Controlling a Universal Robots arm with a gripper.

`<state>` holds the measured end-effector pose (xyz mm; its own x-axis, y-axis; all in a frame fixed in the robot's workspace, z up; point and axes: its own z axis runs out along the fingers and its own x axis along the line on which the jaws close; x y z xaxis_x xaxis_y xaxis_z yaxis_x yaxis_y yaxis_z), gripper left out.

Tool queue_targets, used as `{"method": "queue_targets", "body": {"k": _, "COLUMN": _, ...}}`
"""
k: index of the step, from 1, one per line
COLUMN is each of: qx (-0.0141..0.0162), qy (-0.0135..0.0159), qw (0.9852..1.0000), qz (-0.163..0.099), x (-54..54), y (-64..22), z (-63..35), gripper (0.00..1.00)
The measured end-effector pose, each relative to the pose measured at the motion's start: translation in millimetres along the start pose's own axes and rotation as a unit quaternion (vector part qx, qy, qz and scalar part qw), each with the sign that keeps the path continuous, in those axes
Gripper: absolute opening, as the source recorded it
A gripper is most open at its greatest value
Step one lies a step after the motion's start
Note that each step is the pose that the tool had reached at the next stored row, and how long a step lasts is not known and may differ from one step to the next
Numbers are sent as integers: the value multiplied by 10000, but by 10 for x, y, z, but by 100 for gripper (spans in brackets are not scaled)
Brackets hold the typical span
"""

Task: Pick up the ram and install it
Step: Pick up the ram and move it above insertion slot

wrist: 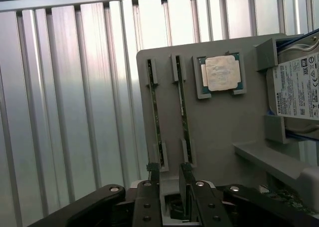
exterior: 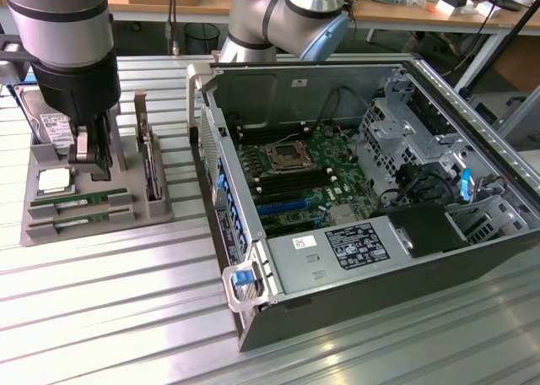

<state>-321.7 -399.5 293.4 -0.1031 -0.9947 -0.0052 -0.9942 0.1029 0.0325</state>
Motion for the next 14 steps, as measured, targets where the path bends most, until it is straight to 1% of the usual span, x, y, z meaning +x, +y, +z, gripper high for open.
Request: {"method": "queue_targets", "body": {"k": 14, "qx": 0, "qy": 0, "qw": 10000, "qz": 0, "x": 1, "y": 1, "z": 76, "gripper": 30}}
